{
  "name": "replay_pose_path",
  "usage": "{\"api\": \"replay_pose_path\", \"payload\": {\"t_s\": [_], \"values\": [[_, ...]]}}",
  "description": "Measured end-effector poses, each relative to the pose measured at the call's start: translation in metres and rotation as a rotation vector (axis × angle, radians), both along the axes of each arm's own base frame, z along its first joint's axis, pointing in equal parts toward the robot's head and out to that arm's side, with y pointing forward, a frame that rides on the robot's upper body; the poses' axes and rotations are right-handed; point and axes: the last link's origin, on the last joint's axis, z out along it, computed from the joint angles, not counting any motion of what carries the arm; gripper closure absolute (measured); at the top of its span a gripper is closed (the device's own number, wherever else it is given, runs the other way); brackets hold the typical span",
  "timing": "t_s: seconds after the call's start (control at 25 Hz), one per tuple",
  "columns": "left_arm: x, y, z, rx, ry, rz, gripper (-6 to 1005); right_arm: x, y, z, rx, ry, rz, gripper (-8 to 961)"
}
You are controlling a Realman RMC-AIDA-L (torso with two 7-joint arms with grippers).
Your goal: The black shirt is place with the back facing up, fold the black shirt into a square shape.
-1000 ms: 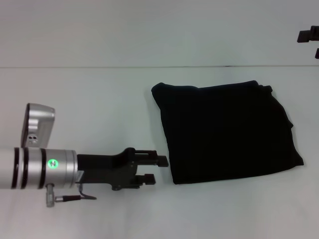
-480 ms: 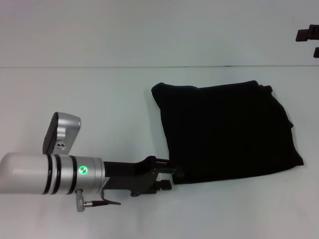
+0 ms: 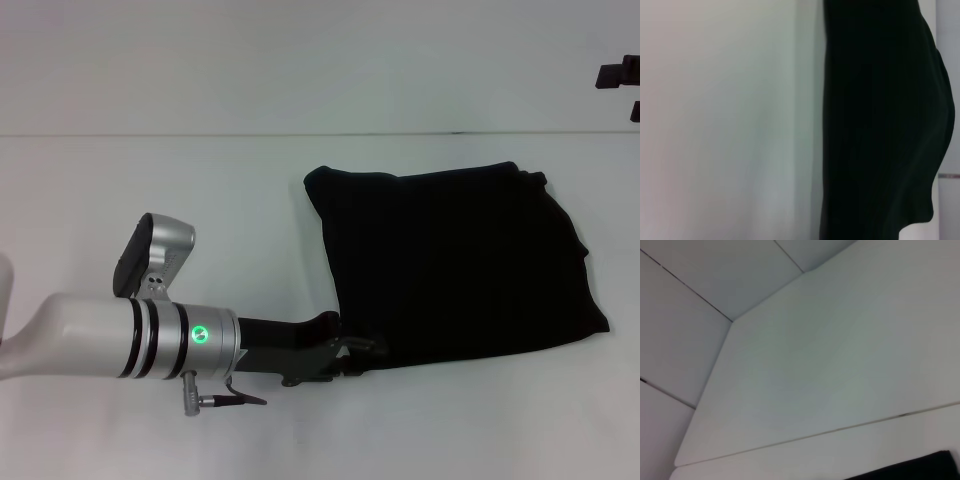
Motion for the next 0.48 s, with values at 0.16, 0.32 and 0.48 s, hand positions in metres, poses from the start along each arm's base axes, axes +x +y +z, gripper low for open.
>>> {"api": "replay_pose_path", "payload": {"t_s": [0.16, 0.32, 0.48], "values": [[0.0009, 0.001, 0.0001, 0.003, 0.011, -0.024, 467, -0.0002, -0.0004, 0.0, 0.001, 0.017, 0.003, 8], [-0.0004, 0.001, 0.0013, 0.006, 0.012, -0.025, 601, -0.0003, -0.0011, 0.0009, 0.002, 0.024, 0.005, 8], [-0.0009, 0.0014, 0.0025, 0.007, 0.014, -0.029, 742, -0.0004, -0.0011, 0.0008, 0.001, 0.025, 0.005, 8]]}}
